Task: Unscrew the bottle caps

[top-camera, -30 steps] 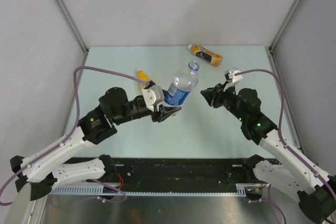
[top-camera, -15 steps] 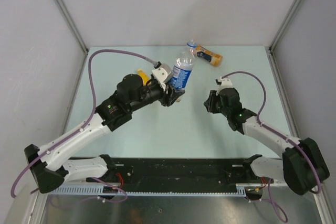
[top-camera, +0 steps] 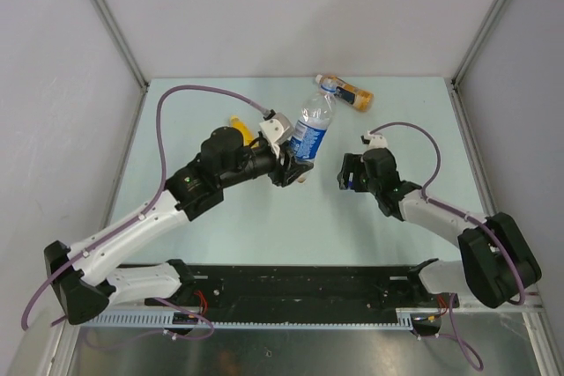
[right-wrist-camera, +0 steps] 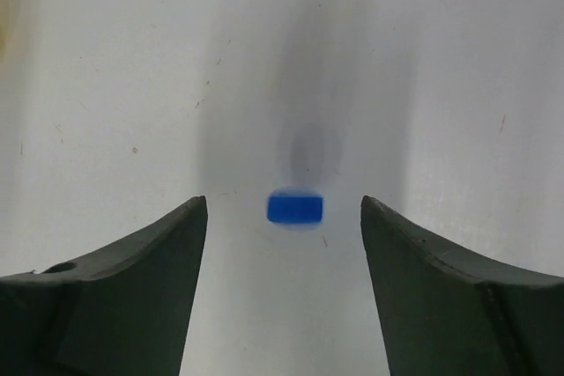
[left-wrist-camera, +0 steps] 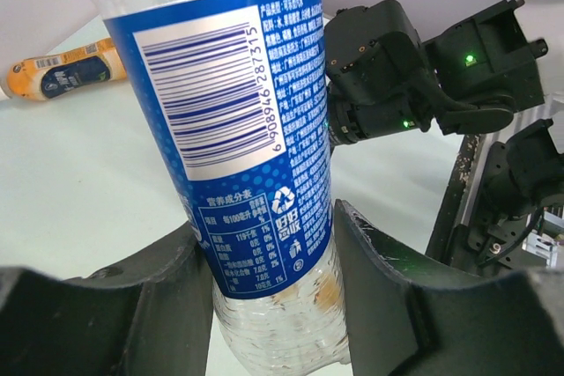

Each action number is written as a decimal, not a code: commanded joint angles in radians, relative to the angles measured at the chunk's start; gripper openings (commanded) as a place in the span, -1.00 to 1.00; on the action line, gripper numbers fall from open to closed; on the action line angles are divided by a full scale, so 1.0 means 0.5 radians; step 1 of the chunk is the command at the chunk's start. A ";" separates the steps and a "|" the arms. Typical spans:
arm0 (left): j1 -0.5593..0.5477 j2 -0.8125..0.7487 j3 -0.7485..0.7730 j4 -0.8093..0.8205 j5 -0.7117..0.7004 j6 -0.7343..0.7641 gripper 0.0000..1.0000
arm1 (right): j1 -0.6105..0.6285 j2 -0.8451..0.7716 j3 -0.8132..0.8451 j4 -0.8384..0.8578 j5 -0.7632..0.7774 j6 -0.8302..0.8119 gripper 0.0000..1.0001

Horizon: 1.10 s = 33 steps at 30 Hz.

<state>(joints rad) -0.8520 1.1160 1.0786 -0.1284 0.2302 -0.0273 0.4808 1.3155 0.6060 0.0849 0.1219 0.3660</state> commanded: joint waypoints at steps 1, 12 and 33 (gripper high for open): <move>0.007 -0.084 -0.005 0.098 0.070 0.020 -1.00 | -0.012 -0.157 0.006 0.031 0.077 0.022 0.57; 0.004 -0.128 -0.031 0.097 0.006 0.107 -1.00 | -0.102 -0.639 0.006 -0.088 -0.101 0.088 0.97; -0.138 -0.026 -0.021 0.053 0.026 0.188 -1.00 | -0.119 -1.322 0.302 0.451 -1.024 0.449 0.99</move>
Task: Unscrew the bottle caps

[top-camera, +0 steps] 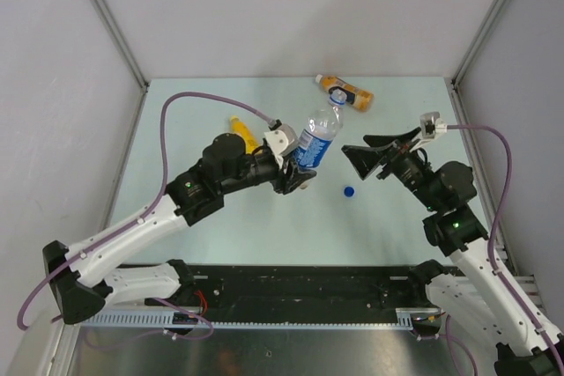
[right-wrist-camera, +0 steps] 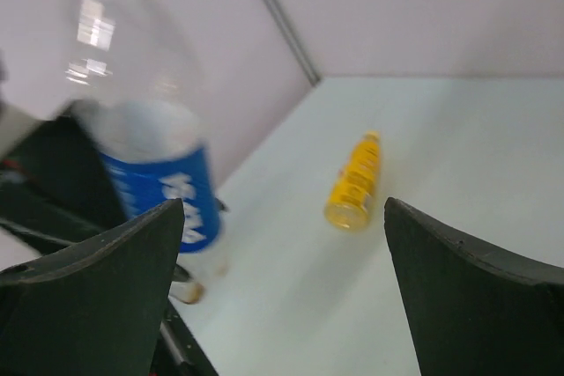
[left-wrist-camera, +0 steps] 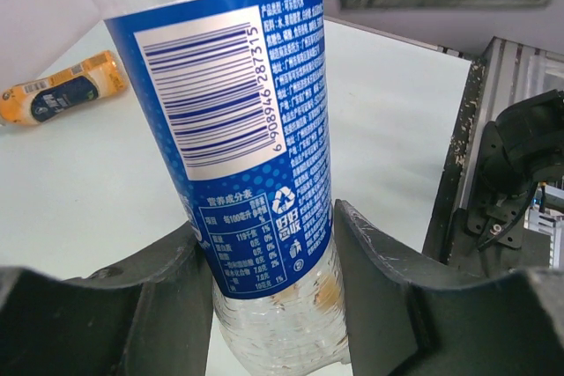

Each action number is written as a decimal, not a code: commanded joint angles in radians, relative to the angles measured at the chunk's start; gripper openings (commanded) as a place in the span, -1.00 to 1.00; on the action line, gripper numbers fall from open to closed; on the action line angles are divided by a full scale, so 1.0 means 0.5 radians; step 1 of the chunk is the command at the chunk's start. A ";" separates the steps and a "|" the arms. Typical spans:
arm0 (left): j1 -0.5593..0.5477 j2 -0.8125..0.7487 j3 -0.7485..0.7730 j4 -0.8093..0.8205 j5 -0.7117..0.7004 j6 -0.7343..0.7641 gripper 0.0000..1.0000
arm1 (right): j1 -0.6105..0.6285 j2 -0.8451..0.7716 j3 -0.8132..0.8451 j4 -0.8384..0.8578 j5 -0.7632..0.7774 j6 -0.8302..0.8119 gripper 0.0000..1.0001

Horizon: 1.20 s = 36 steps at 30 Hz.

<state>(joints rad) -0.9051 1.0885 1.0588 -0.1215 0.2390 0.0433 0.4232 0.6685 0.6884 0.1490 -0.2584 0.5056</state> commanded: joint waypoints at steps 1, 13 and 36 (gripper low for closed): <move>-0.039 0.038 0.020 0.038 0.025 0.045 -1.00 | -0.003 -0.024 0.149 0.374 -0.301 0.197 0.99; -0.144 0.098 0.024 0.032 0.127 0.076 -1.00 | 0.000 0.071 0.213 0.671 -0.312 0.349 0.98; -0.258 0.133 0.022 0.007 0.159 0.151 -0.91 | 0.000 0.131 0.289 0.592 -0.208 0.363 -0.96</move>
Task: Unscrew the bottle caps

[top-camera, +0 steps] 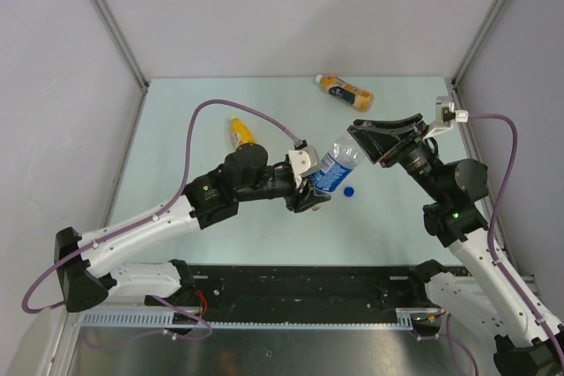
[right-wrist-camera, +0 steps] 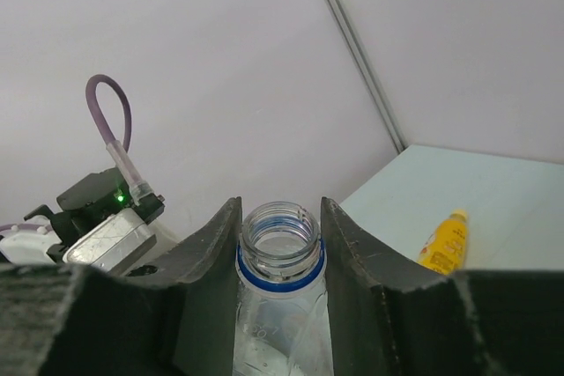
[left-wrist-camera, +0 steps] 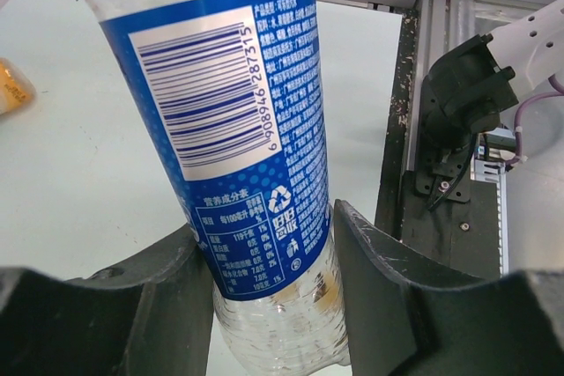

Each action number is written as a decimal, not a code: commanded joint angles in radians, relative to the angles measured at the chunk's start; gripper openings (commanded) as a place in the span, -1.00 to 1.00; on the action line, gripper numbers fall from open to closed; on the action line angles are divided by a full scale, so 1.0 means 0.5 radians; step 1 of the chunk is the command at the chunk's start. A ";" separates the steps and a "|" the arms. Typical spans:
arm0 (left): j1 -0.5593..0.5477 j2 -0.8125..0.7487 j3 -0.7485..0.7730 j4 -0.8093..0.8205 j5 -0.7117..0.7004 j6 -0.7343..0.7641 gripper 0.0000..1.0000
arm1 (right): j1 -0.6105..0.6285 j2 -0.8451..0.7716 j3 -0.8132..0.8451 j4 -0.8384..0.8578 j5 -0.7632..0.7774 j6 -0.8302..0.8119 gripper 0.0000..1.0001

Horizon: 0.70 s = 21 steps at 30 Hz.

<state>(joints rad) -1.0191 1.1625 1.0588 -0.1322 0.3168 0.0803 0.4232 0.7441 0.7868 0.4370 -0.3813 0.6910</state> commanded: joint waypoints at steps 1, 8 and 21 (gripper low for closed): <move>-0.031 -0.018 0.021 0.028 -0.004 0.076 -0.85 | 0.000 -0.024 0.092 0.003 0.038 -0.022 -0.98; -0.033 -0.037 0.021 0.028 -0.042 0.084 0.47 | 0.000 -0.044 0.092 -0.109 0.042 -0.100 -1.00; -0.045 -0.132 0.002 0.031 -0.362 0.109 0.99 | 0.049 0.012 0.091 -0.490 0.276 -0.522 -1.00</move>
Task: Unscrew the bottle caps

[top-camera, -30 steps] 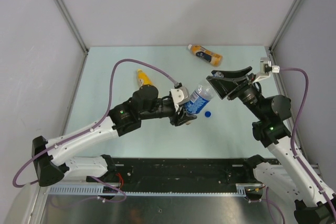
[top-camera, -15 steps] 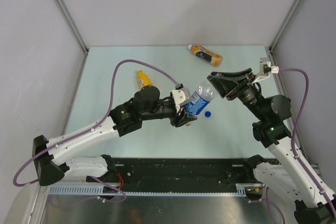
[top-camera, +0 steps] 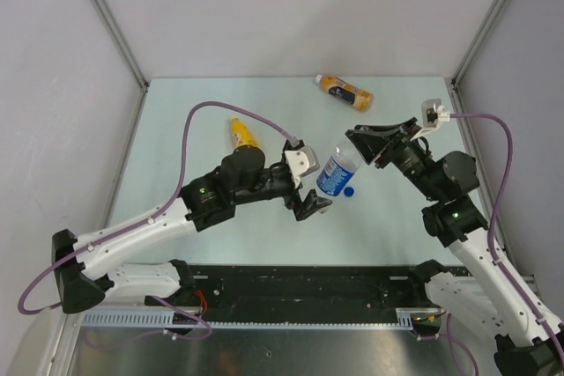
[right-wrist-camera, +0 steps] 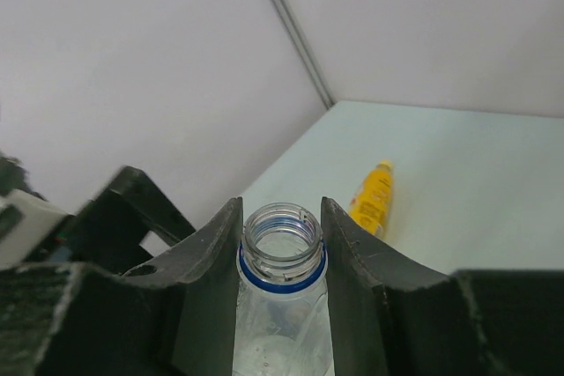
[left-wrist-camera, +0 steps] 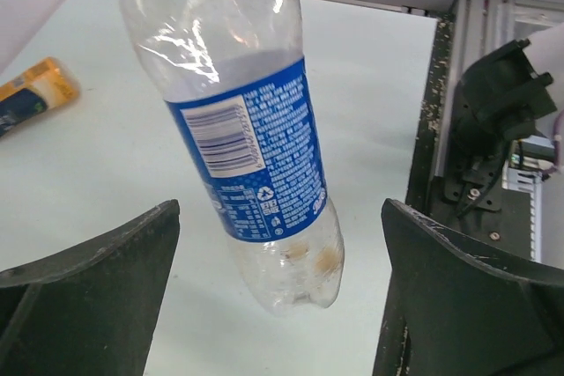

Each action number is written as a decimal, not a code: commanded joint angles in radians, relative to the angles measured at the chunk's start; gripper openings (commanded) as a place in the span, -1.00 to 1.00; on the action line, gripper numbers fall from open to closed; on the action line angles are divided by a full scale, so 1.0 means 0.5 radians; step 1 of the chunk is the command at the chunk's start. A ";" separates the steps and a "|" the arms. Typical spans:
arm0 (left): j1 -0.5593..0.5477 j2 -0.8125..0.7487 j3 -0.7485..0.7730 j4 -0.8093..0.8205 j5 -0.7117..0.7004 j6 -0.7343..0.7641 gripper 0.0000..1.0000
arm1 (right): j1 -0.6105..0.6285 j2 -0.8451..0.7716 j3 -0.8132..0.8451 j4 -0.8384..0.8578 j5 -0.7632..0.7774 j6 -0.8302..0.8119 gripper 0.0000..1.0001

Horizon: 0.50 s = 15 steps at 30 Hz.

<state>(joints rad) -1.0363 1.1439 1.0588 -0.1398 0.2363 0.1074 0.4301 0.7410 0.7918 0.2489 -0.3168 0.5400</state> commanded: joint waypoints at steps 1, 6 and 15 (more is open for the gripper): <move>-0.011 -0.108 -0.001 0.045 -0.266 0.057 0.99 | 0.051 0.024 0.082 -0.148 0.198 -0.269 -1.00; -0.013 -0.167 -0.024 0.064 -0.455 0.051 0.99 | 0.150 0.062 0.082 -0.313 0.547 -0.501 -1.00; -0.014 -0.158 -0.037 0.080 -0.464 0.045 0.99 | 0.236 0.162 0.029 -0.348 1.342 -0.764 -1.00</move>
<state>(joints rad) -1.0386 1.0733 1.0447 -0.1368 0.0307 0.1139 0.5392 0.8173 0.7918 0.0444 0.1318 0.2455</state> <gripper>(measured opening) 0.994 0.404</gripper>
